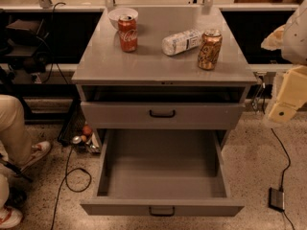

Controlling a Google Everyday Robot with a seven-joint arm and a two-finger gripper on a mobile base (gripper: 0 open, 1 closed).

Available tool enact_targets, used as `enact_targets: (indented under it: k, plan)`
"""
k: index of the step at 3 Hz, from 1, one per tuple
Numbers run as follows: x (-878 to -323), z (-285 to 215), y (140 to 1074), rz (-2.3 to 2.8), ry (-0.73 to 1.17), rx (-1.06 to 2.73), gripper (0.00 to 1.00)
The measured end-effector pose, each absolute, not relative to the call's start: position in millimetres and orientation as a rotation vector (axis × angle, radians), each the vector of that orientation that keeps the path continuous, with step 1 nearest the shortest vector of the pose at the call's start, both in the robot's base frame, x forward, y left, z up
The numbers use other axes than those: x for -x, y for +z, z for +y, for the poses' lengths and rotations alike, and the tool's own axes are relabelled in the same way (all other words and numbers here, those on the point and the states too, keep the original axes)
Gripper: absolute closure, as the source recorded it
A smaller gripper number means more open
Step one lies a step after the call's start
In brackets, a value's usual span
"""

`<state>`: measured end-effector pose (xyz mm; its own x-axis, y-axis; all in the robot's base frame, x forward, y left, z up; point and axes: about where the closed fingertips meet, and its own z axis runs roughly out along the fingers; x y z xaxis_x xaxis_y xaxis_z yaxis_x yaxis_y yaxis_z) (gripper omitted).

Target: Place orange can into middle drawer

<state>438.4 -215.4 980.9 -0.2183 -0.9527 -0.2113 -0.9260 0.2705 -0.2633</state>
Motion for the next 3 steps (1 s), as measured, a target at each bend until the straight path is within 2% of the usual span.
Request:
enact_targets:
  k: [1, 3]
  plan:
    - [-440.1, -215.8, 982.2, 2.214, -0.124, 1.699, 0.0]
    - [-518.8, -261.8, 947.2, 2.216, -0.017, 1.402, 0.0]
